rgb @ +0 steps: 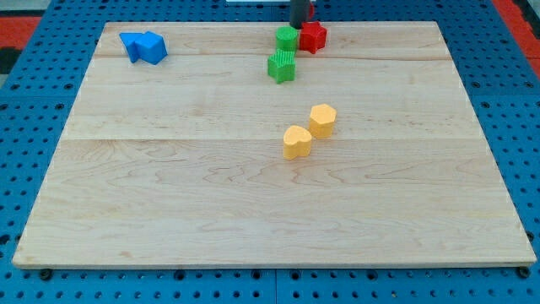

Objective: Move red star close to the green circle

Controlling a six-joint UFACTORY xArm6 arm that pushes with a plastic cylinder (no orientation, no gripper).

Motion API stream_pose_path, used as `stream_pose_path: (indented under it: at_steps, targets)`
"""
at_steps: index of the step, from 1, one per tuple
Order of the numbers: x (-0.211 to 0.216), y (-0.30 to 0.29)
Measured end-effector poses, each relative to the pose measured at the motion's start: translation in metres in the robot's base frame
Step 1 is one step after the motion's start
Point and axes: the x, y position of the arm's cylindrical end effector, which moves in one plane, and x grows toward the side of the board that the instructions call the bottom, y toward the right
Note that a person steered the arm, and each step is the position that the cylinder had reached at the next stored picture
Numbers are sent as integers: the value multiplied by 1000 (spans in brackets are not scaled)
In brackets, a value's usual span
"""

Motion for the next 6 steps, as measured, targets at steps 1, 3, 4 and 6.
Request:
stream_pose_path:
  at_steps: [1, 3, 4, 6]
  targets:
    - [1, -4]
    - [1, 136]
    - [16, 123]
    - [66, 58]
